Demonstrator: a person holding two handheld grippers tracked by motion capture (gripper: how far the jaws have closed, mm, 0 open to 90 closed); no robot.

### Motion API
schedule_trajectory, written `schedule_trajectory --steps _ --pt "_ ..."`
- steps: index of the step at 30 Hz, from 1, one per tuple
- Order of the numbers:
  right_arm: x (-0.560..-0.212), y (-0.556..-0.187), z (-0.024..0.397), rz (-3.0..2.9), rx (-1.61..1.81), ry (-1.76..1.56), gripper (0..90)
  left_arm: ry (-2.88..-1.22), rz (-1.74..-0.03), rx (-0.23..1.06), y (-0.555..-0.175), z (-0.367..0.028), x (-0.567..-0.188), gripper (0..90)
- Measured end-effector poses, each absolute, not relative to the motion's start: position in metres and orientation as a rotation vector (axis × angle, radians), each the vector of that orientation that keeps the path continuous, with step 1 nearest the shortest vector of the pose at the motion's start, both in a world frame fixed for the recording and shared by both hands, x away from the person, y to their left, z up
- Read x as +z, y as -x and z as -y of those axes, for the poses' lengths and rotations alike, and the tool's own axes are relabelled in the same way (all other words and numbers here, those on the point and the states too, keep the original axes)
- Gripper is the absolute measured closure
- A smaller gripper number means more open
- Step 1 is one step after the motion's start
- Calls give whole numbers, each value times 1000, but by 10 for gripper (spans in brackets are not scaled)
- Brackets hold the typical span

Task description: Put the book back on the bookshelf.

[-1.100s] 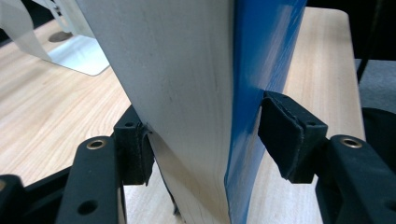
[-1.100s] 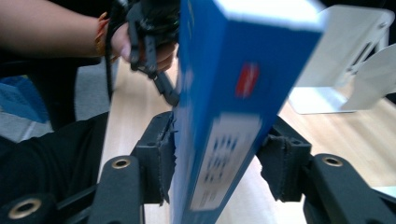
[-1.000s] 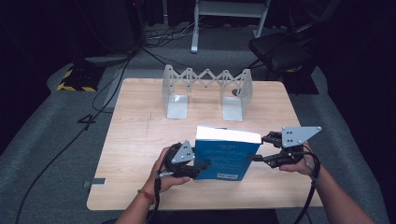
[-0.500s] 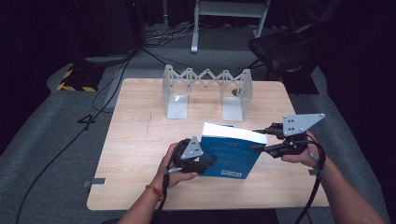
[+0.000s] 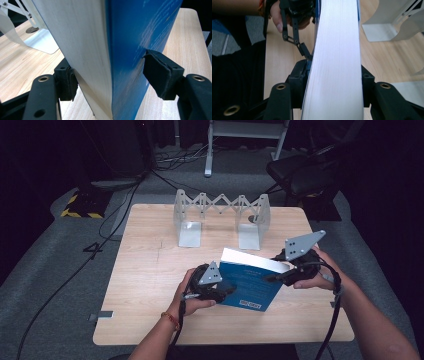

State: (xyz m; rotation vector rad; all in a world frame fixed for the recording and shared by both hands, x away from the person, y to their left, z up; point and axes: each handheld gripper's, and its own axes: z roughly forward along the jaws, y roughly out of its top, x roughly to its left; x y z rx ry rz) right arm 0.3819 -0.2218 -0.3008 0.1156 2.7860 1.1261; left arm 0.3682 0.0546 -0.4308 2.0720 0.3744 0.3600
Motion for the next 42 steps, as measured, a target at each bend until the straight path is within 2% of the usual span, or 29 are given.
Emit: schedule_trajectory --steps 23,42 --pt "-286 -398 186 -2973 718 -166 591 -2051 -389 357 -372 -53 -432 316" --pt "-291 -395 199 -2904 849 -246 606 -2033 -369 318 -383 -47 -427 308"
